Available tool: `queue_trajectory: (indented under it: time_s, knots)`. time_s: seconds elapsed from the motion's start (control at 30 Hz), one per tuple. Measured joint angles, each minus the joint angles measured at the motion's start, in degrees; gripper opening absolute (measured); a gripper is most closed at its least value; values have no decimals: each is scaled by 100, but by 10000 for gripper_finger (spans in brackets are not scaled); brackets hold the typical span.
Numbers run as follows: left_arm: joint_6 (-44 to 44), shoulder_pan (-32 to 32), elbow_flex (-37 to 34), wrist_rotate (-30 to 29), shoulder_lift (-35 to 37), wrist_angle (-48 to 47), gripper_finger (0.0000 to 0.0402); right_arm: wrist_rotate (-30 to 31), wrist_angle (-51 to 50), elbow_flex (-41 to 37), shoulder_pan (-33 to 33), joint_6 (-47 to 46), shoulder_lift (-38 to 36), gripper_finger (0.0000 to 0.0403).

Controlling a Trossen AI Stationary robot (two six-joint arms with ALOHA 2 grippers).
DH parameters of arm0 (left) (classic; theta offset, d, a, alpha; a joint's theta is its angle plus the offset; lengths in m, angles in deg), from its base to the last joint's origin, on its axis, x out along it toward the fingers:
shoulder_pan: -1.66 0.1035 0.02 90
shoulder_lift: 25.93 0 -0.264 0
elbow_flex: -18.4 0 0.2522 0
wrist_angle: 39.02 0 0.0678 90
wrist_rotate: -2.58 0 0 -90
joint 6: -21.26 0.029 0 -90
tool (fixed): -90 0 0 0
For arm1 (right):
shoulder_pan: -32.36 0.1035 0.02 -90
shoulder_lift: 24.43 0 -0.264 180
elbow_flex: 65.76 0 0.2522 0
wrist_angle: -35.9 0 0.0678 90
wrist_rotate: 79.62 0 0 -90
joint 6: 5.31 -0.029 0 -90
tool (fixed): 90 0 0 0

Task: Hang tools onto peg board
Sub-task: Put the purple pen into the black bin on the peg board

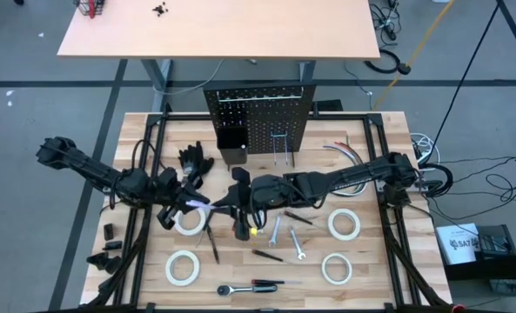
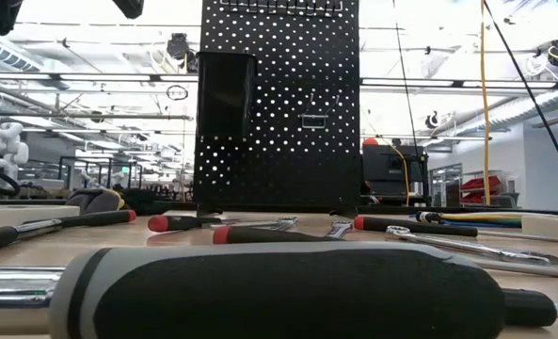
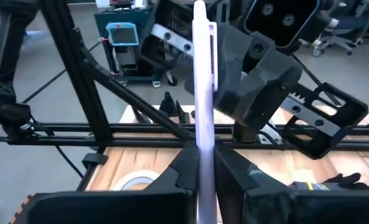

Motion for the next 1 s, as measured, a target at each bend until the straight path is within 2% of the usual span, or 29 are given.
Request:
queue_trajectory:
  time_s: [0.17,0.3,0.4,0.53,0.6,0.77,1.0]
  knots:
    - [20,2,0,-271,38,-139,2,-38,-3,0,-78,122,0,21]
    - [28,0,13,-309,252,-832,2,-27,-71,-4,-91,235,-22,21]
    - [-3,-5,17,-619,535,-1419,2,44,-88,-15,-117,257,-32,21]
    - [-6,-2,7,-1008,806,-1980,2,551,-40,-3,-128,261,-91,21]
    - [-6,-7,1,-887,883,-2174,1,624,-71,2,-155,271,-100,21]
    - [153,-7,0,-114,958,-2147,1,617,-116,0,-194,262,-79,29]
    - [640,0,2,-76,1177,-1988,1,574,-85,0,-187,262,-77,25]
